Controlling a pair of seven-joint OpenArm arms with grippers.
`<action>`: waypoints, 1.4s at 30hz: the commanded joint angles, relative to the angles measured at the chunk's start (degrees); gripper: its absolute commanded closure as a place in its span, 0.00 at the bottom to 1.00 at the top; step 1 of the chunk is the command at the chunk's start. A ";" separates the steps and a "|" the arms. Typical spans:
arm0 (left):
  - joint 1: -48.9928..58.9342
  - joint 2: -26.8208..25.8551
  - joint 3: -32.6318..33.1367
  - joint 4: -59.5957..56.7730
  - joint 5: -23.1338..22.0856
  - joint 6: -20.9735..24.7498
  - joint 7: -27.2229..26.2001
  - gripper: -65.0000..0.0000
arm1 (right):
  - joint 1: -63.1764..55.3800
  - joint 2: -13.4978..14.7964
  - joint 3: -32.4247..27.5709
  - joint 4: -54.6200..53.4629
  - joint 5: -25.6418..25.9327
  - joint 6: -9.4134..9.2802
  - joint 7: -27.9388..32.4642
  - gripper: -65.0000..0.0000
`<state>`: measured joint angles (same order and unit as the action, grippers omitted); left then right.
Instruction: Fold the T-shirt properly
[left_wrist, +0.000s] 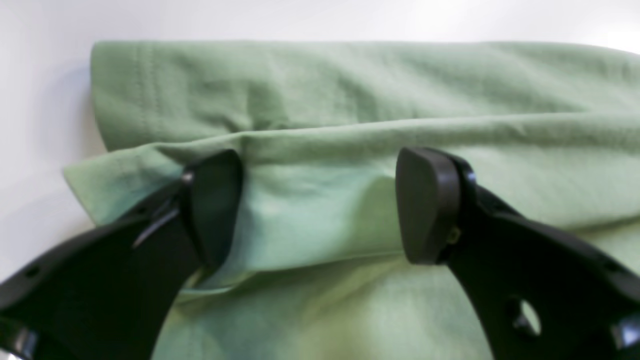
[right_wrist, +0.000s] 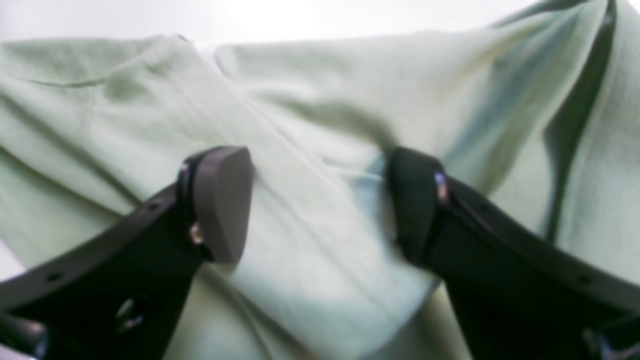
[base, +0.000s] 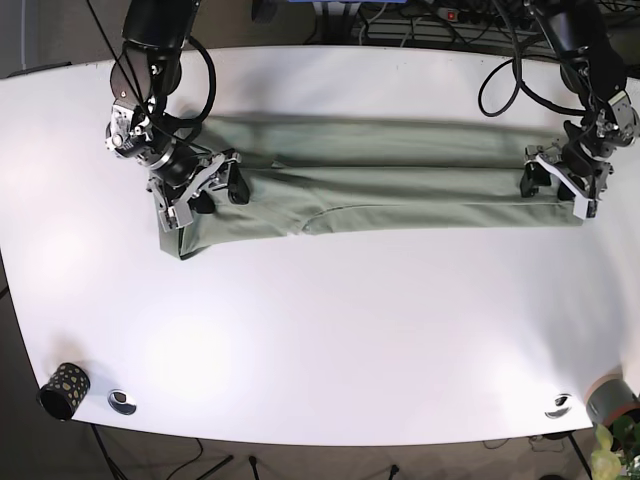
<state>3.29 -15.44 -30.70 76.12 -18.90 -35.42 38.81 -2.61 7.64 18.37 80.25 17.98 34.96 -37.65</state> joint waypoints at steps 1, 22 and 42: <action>-1.05 -0.60 -0.20 0.59 0.57 0.39 1.50 0.31 | 0.28 0.93 0.31 -0.73 -4.75 -2.39 -4.33 0.35; -0.78 -0.95 -14.97 5.25 -15.96 -0.14 13.46 0.11 | 0.99 2.16 0.13 -0.56 -4.48 -2.21 -4.33 0.35; -2.54 -0.43 -11.37 -5.13 -18.34 -1.64 13.28 0.47 | 0.99 2.08 0.31 -0.56 -4.48 -2.21 -4.24 0.35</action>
<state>1.80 -14.96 -42.00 71.33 -36.91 -37.10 51.66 -1.30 9.34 18.44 79.81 15.79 33.67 -38.59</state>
